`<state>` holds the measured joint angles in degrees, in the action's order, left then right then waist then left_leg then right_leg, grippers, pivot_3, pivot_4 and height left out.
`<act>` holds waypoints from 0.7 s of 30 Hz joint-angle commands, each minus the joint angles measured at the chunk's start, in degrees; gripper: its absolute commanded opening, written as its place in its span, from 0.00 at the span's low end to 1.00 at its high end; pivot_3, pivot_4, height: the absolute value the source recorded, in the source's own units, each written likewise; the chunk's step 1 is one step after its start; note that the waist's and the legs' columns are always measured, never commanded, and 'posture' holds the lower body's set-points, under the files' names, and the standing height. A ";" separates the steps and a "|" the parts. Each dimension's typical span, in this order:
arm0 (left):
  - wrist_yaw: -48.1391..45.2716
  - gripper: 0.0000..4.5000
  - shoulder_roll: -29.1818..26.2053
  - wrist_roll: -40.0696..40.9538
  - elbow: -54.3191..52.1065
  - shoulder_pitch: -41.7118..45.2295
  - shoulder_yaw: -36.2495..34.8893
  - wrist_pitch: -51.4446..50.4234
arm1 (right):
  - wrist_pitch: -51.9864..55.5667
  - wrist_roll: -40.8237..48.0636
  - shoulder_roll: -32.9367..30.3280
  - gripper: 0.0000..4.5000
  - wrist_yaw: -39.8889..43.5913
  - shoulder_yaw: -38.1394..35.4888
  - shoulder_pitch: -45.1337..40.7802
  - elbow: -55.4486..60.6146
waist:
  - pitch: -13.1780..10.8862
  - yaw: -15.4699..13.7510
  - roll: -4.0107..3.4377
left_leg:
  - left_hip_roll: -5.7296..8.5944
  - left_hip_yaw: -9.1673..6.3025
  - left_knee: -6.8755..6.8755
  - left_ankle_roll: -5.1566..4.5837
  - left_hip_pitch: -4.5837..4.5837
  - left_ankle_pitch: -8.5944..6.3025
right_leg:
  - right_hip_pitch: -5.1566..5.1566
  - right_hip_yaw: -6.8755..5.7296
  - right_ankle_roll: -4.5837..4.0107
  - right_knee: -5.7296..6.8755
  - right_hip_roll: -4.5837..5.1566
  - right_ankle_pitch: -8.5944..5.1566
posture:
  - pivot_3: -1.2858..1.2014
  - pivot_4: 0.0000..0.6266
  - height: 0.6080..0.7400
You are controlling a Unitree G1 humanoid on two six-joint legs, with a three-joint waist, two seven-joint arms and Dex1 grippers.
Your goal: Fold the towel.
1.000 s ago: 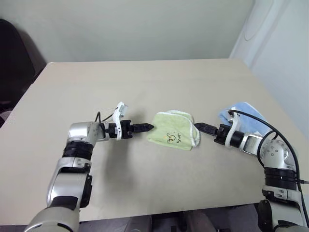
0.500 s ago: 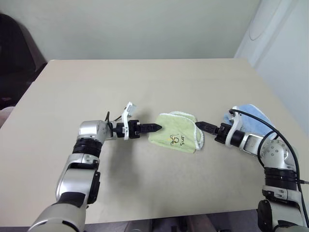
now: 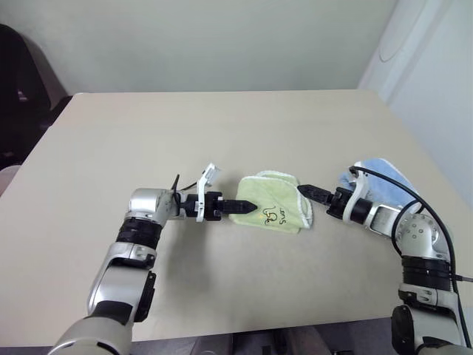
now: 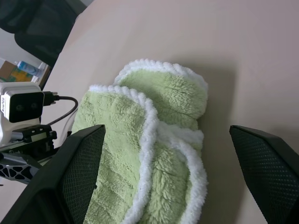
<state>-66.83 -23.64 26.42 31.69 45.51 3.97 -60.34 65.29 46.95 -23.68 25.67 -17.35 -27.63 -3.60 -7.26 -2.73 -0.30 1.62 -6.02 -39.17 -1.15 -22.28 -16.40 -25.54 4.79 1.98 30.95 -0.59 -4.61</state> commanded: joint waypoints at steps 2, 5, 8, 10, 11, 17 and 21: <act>1.08 0.88 1.09 0.52 0.56 -0.08 -0.37 -0.50 | -1.19 0.14 0.03 1.00 -0.55 -0.97 -0.53 1.81 | 0.00 -0.01 0.00 | 0.00 0.00 0.00 0.00 0.00 0.00 | 0.01 0.00 -0.02 0.00 0.01 0.01 | 0.52 0.24 1.00; 1.50 0.64 1.15 0.68 1.35 0.20 -1.13 -0.13 | -1.40 0.20 0.08 1.00 -0.68 -1.08 -0.60 1.70 | 0.00 0.04 0.00 | 0.00 0.00 0.01 0.00 0.00 -0.01 | 0.00 0.00 -0.14 0.00 0.01 0.09 | 0.52 0.24 1.00; 1.54 0.40 1.16 1.10 1.08 0.14 -1.81 -0.27 | -1.76 0.19 0.23 1.00 -0.84 -1.15 -0.70 1.46 | 0.00 0.14 0.00 | -0.01 0.00 0.02 0.01 0.00 -0.01 | -0.02 0.00 -0.15 0.00 -0.01 0.09 | 0.52 0.24 1.00; 1.72 0.21 1.33 1.60 0.27 -0.21 -2.35 -0.43 | -2.06 0.15 0.38 1.00 -0.93 -1.13 -0.68 1.34 | 0.00 0.19 0.00 | -0.01 0.00 0.02 0.01 0.00 -0.01 | -0.02 -0.01 -0.13 0.00 -0.01 0.09 | 0.52 0.24 1.00; 1.89 0.14 1.40 1.80 0.01 -0.34 -2.56 -0.51 | -2.22 0.13 0.45 1.00 -0.95 -1.11 -0.64 1.30 | 0.00 0.20 0.00 | -0.01 0.00 0.01 0.02 0.00 0.00 | -0.02 -0.01 -0.10 0.00 -0.02 0.09 | 0.52 0.24 1.00; 4.69 0.01 2.27 3.95 -0.77 -0.44 -6.20 -0.56 | -2.86 0.16 0.55 1.00 -1.21 -1.42 -0.38 1.27 | 0.00 0.40 0.00 | -0.01 0.01 -0.01 0.03 0.00 0.02 | -0.02 -0.01 -0.02 0.00 -0.01 0.07 | 0.52 0.24 1.00; 9.82 0.01 2.80 6.18 -0.44 0.82 -12.36 0.20 | -3.33 0.31 0.72 1.00 -1.66 -1.75 -0.18 1.53 | 0.00 0.71 0.00 | -0.02 0.02 0.00 0.03 0.00 0.02 | -0.04 -0.01 -0.02 0.00 -0.02 0.08 | 0.52 0.24 1.00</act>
<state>-59.40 -21.02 30.49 32.48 44.74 -4.66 -60.51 62.98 46.95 -22.98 24.49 -17.38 -27.58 -3.60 -7.26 -2.02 -0.30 1.60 -6.00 -39.17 -1.12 -22.27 -16.38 -25.58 4.78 1.96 30.95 -0.61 -4.53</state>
